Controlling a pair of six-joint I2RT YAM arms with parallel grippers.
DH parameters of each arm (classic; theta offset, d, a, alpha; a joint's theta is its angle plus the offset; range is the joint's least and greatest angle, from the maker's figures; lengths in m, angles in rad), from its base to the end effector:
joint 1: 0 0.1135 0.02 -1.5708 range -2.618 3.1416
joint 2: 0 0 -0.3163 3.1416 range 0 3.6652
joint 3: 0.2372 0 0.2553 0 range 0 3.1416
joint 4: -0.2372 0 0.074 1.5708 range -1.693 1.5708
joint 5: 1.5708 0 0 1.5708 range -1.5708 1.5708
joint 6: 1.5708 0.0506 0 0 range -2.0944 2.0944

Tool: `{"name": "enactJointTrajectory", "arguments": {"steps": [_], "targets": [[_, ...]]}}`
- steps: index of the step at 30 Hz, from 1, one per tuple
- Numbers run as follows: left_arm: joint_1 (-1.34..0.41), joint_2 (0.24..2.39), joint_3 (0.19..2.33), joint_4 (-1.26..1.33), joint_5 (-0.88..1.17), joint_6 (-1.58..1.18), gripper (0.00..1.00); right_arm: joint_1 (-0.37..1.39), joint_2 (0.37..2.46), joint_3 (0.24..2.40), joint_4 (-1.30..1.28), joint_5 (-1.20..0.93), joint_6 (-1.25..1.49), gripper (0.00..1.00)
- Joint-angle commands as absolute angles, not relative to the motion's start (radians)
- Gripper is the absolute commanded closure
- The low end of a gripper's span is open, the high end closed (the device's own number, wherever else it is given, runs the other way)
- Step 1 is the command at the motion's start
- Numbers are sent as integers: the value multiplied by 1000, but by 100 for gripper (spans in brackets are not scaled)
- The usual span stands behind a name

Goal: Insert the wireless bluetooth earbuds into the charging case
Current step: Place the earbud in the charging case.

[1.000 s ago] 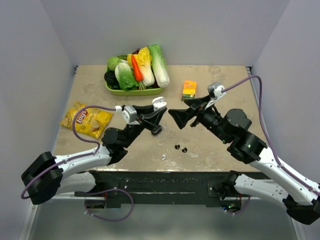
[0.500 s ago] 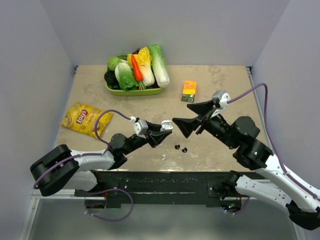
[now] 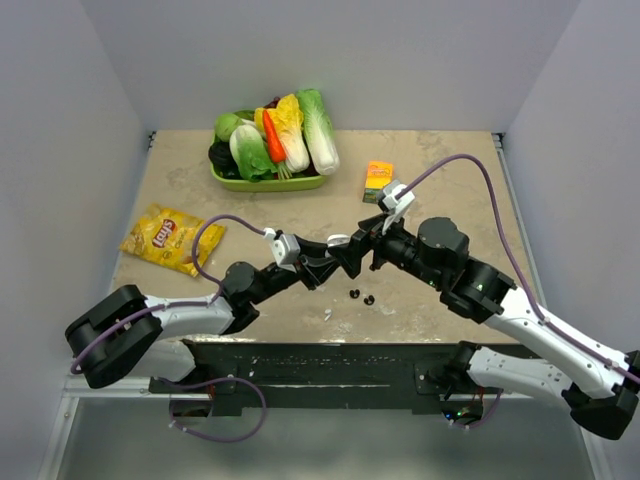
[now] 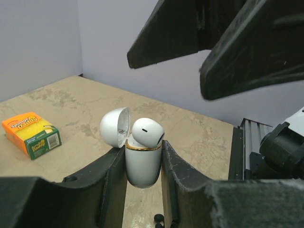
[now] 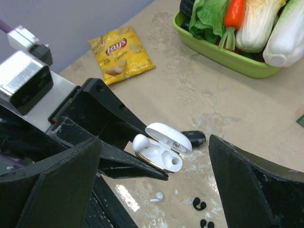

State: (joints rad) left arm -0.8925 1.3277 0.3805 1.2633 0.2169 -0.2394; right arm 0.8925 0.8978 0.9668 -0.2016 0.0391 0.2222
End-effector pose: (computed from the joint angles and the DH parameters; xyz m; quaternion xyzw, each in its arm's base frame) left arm 0.1514 -0.2052 0.2925 0.2702 0.5246 -0.4852 0.6453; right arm 0.1206 0.1465 0.4213 -0.2353 0.7146 0.3359 0.5667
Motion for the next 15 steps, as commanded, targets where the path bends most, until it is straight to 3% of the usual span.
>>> {"name": "enactJointTrajectory", "arguments": {"steps": [1,15], "targets": [[-894,1328,425,1724,224,-204,100,904,922,1012,-225,84,207,2],[-896,1310,431,1692,232,-201,100,908,957,1014,-253,153,224,2]]}}
